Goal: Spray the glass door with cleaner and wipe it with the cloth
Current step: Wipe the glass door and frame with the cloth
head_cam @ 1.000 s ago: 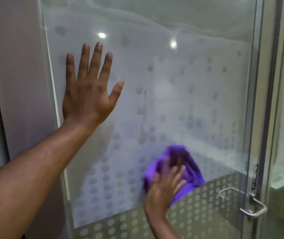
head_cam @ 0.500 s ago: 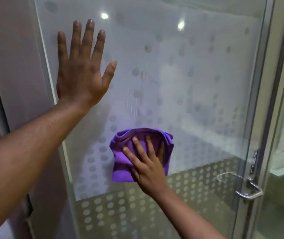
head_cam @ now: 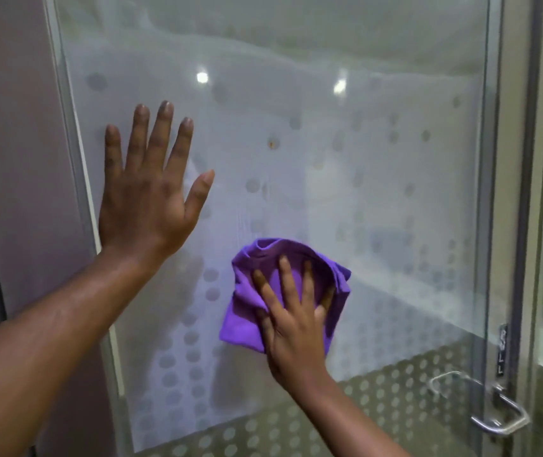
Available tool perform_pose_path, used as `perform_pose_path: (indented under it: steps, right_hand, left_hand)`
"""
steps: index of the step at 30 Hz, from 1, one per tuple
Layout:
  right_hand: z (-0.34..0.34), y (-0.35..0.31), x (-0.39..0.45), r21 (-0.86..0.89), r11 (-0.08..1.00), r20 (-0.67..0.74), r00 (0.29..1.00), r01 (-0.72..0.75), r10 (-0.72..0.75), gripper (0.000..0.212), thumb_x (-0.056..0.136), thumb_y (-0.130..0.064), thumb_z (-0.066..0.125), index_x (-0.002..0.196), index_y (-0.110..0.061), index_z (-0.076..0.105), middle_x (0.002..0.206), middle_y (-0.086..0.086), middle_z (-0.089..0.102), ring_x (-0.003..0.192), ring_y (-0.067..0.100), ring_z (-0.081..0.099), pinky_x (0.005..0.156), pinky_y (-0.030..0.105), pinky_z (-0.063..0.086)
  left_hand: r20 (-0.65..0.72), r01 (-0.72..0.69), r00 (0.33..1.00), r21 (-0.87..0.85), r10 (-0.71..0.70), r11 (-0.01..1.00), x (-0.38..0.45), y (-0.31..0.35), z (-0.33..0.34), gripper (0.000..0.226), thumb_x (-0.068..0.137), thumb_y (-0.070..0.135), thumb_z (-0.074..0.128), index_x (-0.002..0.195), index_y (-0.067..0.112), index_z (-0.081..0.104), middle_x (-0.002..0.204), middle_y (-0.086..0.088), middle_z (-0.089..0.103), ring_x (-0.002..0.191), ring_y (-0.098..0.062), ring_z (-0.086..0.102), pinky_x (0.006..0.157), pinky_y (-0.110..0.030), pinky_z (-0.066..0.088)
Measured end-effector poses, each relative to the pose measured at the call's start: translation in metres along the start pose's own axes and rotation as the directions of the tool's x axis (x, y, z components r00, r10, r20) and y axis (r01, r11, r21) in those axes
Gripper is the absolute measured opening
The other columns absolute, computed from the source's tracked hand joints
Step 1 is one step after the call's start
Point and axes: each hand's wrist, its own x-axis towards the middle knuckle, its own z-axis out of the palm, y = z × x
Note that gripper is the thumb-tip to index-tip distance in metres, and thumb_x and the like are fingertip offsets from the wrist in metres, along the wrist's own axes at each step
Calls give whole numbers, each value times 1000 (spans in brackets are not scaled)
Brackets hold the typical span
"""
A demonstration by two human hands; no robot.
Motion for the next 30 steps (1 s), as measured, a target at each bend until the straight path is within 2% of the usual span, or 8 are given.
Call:
perform_pose_path:
  steps: [2, 4, 6, 9, 15, 19, 25, 30]
  right_hand:
    - [-12, 45, 20, 11, 989, -69, 987, -147, 147, 64, 105, -46, 34, 163, -53, 6, 177, -12, -7, 164, 31, -5, 121, 77, 5]
    - [-28, 73, 68, 74, 887, -152, 874, -455, 461, 64, 104, -54, 27, 163, -52, 1, 178, -7, -1, 164, 32, -1, 121, 77, 10]
    - [-45, 83, 117, 96, 827, -219, 799, -554, 560, 69, 101, -61, 30, 165, -45, 14, 177, 2, 13, 163, 35, 8, 121, 76, 13]
    - [-63, 89, 167, 167, 882, -287, 834, -441, 472, 71, 97, -68, 41, 158, -32, 37, 166, 7, 32, 160, 33, 19, 124, 71, 14]
    - [-79, 97, 203, 124, 952, -227, 926, -280, 302, 90, 95, -76, 33, 169, -31, 7, 178, -10, 4, 165, 21, -3, 128, 61, -3]
    - [-92, 95, 229, 136, 943, -223, 918, -302, 327, 96, 92, -83, 29, 169, -29, 8, 178, -11, 4, 165, 21, -3, 128, 59, -3]
    - [-101, 51, 270, 78, 971, -231, 943, -228, 240, 66, 104, -45, 33, 167, -30, 23, 177, -9, 14, 164, 27, 6, 128, 65, 4]
    - [-87, -20, 275, -18, 1000, -194, 981, 20, -23, 67, 101, -48, 25, 166, -31, 29, 176, -5, 21, 164, 30, 11, 129, 63, 5]
  left_hand:
    - [-3, 6, 1000, 4, -6, 1000, -1, 1, 1, 74, 108, 62, 14, 170, 20, 15, 179, -9, 8, 166, -33, 4, 132, -60, 1]
    - [3, 9, 1000, 6, -9, 1000, -1, 1, 2, 75, 108, 62, 14, 170, 20, 15, 179, -9, 8, 166, -33, 4, 132, -60, 1]
    - [5, 7, 1000, 7, -7, 1000, -2, 1, 2, 75, 108, 62, 14, 170, 20, 15, 179, -9, 8, 166, -33, 4, 132, -60, 2]
    - [-2, 9, 1000, 12, -9, 1000, -2, 0, 2, 74, 109, 62, 16, 170, 20, 16, 179, -9, 8, 166, -32, 5, 132, -59, 2]
    - [-13, 1, 1000, 44, -1, 999, -1, -2, 3, 74, 108, 62, 15, 170, 20, 16, 179, -8, 8, 166, -31, 5, 133, -58, 1]
    - [-12, 1, 1000, 55, 0, 998, -1, -1, 3, 75, 107, 63, 15, 170, 21, 16, 179, -7, 9, 166, -30, 6, 133, -57, 2]
    - [70, -27, 997, 48, 23, 998, 0, -3, -1, 79, 105, 68, 13, 171, 24, 6, 180, -4, -4, 166, -27, -5, 132, -59, -1]
    - [6, 40, 999, 55, -40, 998, -4, -33, -14, 79, 105, 65, 20, 170, 22, 10, 180, -6, 1, 166, -28, -2, 132, -58, 0]
